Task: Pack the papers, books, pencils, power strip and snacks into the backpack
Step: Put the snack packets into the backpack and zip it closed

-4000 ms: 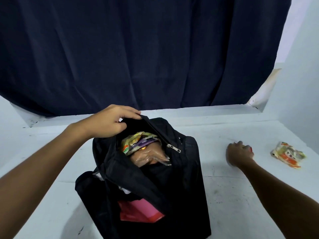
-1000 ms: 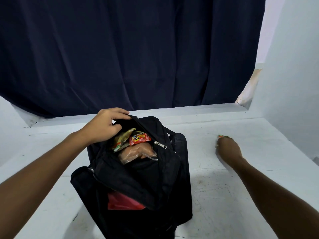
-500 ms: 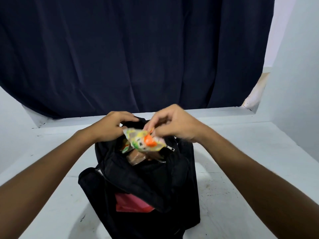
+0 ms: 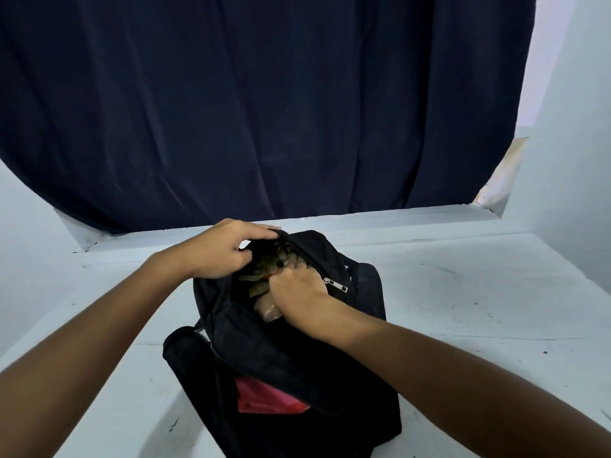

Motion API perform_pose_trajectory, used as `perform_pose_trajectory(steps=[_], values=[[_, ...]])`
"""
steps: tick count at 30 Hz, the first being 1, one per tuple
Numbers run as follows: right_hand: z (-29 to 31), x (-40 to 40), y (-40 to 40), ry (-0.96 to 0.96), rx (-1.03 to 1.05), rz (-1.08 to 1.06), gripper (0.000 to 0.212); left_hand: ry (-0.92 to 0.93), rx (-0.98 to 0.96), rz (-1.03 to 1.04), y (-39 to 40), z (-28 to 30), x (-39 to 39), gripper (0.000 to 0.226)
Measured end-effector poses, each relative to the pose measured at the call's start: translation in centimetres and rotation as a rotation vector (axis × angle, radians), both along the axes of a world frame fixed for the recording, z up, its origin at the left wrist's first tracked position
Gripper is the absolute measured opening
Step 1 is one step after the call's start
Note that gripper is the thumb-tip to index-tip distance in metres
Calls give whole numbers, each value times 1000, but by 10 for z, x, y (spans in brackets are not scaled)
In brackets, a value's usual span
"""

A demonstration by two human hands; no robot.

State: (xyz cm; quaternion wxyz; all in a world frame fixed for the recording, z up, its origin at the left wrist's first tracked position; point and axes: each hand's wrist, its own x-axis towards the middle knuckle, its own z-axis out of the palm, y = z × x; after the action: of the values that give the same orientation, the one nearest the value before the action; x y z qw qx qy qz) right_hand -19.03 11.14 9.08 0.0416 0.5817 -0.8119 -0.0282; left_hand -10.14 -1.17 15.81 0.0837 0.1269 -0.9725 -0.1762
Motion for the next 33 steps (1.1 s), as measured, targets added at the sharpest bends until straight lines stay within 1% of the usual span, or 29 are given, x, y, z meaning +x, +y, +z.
perform_pose_trajectory(steps=[1, 3, 4, 5, 7, 8, 9, 11, 13, 16, 17, 19, 21, 23, 25, 26, 27, 28, 29, 31, 32, 33], values=[[-1, -2, -1, -18, -14, -17, 48, 14, 6, 3, 1, -1, 1, 63], [-1, 1, 1, -49, -47, -18, 70, 40, 14, 7, 1, -6, 4, 64], [3, 5, 7, -43, -64, 9, 74, 49, 17, 3, 1, -8, 5, 64], [8, 9, 13, -35, -93, 54, 69, 53, 23, -2, 2, -10, 6, 65], [19, 12, 29, -32, -196, 175, 42, 69, 37, -8, 3, -15, 8, 62], [27, 10, 36, -62, -265, 208, 31, 81, 41, -6, 4, -18, 10, 62], [32, 5, 42, -106, -325, 207, 26, 92, 41, -1, 6, -20, 12, 63], [35, -13, 46, -224, -471, 138, 23, 110, 41, 5, 10, -26, 16, 63], [30, -38, 45, -410, -572, 32, 21, 122, 46, 12, 17, -35, 20, 61], [12, -76, 46, -741, -540, -40, 20, 150, 70, -3, 31, -49, 27, 52], [5, -86, 48, -799, -521, -46, 21, 177, 99, -5, 36, -53, 30, 49], [-12, -98, 53, -848, -485, -57, 25, 256, 155, 20, 48, -61, 40, 40], [-28, -105, 63, -944, -430, -51, 21, 351, 222, 69, 57, -74, 50, 33], [-40, -107, 72, -1087, -362, -16, 18, 417, 260, 135, 65, -90, 61, 35], [-49, -106, 78, -1144, -298, 8, 20, 431, 230, 207, 72, -105, 70, 43], [-54, -105, 79, -1135, -286, 18, 24, 427, 204, 242, 76, -111, 73, 47], [-57, -105, 81, -1086, -290, 20, 29, 428, 167, 276, 79, -116, 75, 51], [-59, -103, 82, -989, -298, 20, 38, 428, 113, 307, 83, -120, 75, 53], [-61, -100, 82, -865, -295, 26, 51, 424, 32, 336, 87, -122, 72, 56], [-63, -88, 81, -598, -244, 35, 79, 361, -172, 407, 94, -122, 61, 72], [-65, -79, 79, -463, -219, 21, 89, 311, -261, 452, 96, -121, 54, 84], [-66, -71, 76, -343, -216, 0, 93, 251, -327, 499, 96, -120, 46, 94]])
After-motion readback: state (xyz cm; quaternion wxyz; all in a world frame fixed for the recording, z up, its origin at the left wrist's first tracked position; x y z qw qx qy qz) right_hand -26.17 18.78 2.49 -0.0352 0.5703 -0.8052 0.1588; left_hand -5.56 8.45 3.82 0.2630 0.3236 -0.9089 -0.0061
